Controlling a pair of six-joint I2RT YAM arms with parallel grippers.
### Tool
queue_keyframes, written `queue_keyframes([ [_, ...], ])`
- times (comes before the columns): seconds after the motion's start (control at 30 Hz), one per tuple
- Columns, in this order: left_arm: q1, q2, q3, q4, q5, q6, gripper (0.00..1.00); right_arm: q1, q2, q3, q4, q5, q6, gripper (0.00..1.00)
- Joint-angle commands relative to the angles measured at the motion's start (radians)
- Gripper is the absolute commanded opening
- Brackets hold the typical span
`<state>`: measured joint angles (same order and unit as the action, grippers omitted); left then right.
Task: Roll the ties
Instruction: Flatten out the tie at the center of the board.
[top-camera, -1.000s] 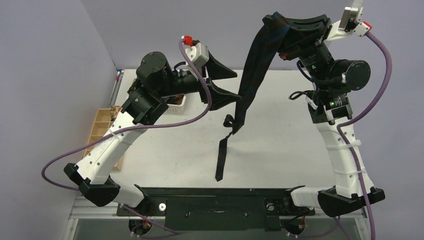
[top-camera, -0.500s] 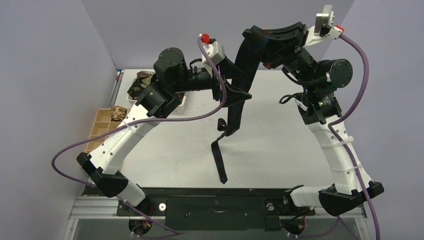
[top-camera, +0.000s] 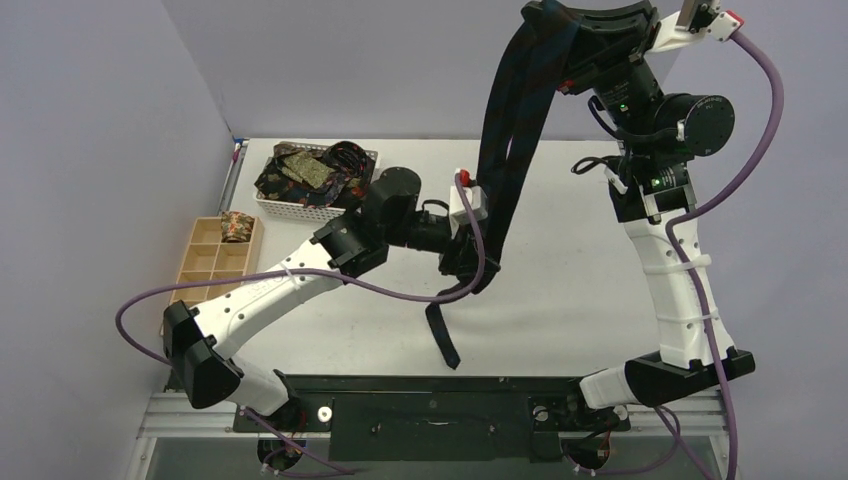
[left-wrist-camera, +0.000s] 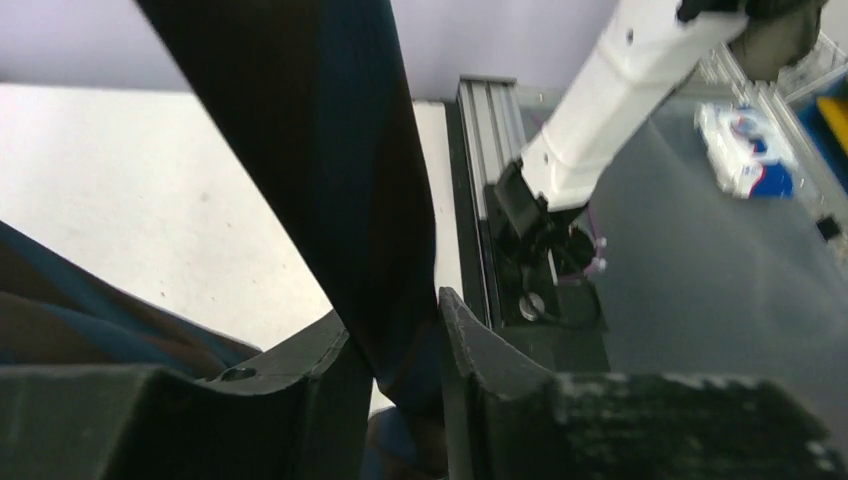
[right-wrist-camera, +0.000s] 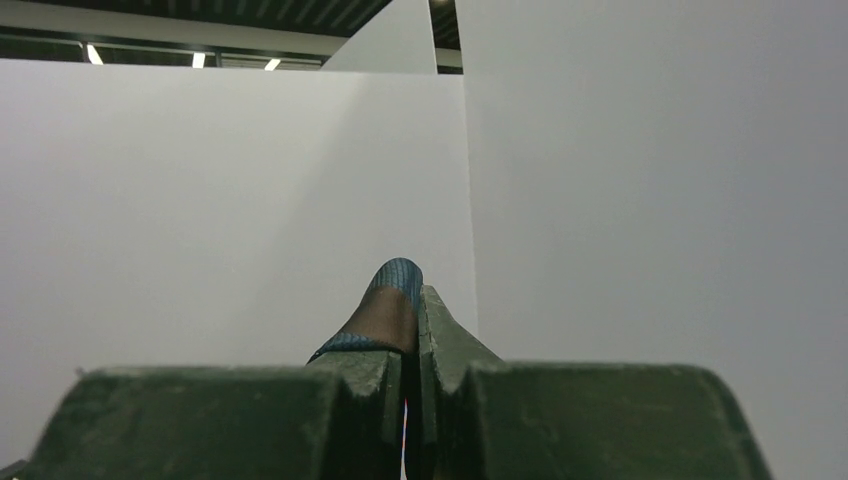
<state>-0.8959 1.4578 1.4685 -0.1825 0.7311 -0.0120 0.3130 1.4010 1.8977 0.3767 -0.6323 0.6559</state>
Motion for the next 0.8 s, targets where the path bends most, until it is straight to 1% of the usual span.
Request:
queue_keyframes([
  [0.0,-0.03,-0.047,-0.07,0.0,-0.012,0.086,0.23,-0.006,0.019,0.086,0.101,0.034,0.063,0.0],
  [0.07,-0.031,-0.05,-0.08,-0.001,-0.02,0.088,0.19,-0.008,0.026,0.104,0.096,0.035,0.068,0.0],
  [0.1,-0.031,-0.056,-0.076,0.0,-0.032,0.083,0.14,-0.01,0.026,0.104,0.092,0.032,0.066,0.0],
  [0.13,-0.031,-0.061,-0.058,0.004,-0.042,0.08,0.12,-0.016,0.024,0.092,0.083,0.029,0.062,0.0],
  [0.17,-0.031,-0.07,-0.042,0.005,-0.06,0.075,0.06,-0.019,0.015,0.081,0.077,0.027,0.053,0.0],
  [0.2,-0.031,-0.074,0.004,0.007,-0.073,0.076,0.02,-0.027,0.01,0.049,0.066,0.024,0.045,0.0],
  [0.23,-0.031,-0.083,0.032,0.007,-0.102,0.079,0.01,-0.035,-0.002,0.031,0.052,0.02,0.025,0.0],
  [0.3,-0.031,-0.086,0.153,0.004,-0.154,0.101,0.0,-0.05,-0.018,-0.029,0.029,0.015,-0.016,0.0],
  [0.33,-0.031,-0.083,0.243,-0.003,-0.173,0.116,0.0,-0.054,-0.024,-0.072,0.02,0.009,-0.031,0.0],
  [0.37,-0.031,-0.071,0.294,-0.006,-0.234,0.166,0.0,-0.062,-0.03,-0.089,-0.007,0.008,-0.069,0.0],
  [0.4,-0.042,-0.066,0.378,0.001,-0.292,0.203,0.0,-0.065,-0.032,-0.121,-0.025,0.007,-0.087,0.0],
  [0.43,-0.05,-0.054,0.413,0.015,-0.434,0.292,0.0,-0.071,-0.034,-0.138,-0.054,0.005,-0.116,0.0],
  [0.47,-0.072,-0.046,0.463,0.065,-0.52,0.349,0.0,-0.074,-0.035,-0.168,-0.064,-0.002,-0.126,0.0],
  [0.5,-0.092,-0.03,0.478,0.095,-0.68,0.497,0.0,-0.078,-0.038,-0.185,-0.081,-0.004,-0.136,0.0],
  [0.53,-0.1,-0.02,0.484,0.178,-0.805,0.573,0.0,-0.081,-0.039,-0.214,-0.087,-0.014,-0.141,0.0],
  [0.57,-0.109,-0.003,0.474,0.206,-0.842,0.713,0.0,-0.083,-0.042,-0.227,-0.098,-0.021,-0.143,0.0],
  [0.6,-0.115,0.005,0.466,0.16,-0.844,0.845,0.0,-0.085,-0.045,-0.246,-0.104,-0.022,-0.148,0.0],
  [0.63,-0.133,0.0,0.428,0.096,-0.827,0.897,0.0,-0.084,-0.047,-0.252,-0.113,-0.024,-0.151,0.0],
  [0.67,-0.147,-0.033,0.396,-0.059,-0.753,0.981,0.0,-0.085,-0.048,-0.255,-0.119,-0.024,-0.159,0.0],
  [0.7,-0.174,-0.059,0.3,-0.142,-0.701,1.02,0.0,-0.088,-0.049,-0.254,-0.127,-0.023,-0.163,0.0],
  [0.73,-0.188,-0.124,0.236,-0.281,-0.612,1.09,0.0,-0.091,-0.049,-0.248,-0.128,-0.022,-0.165,0.0],
  [0.77,-0.221,-0.156,0.116,-0.332,-0.583,1.122,0.0,-0.098,-0.049,-0.241,-0.13,-0.024,-0.165,0.0],
])
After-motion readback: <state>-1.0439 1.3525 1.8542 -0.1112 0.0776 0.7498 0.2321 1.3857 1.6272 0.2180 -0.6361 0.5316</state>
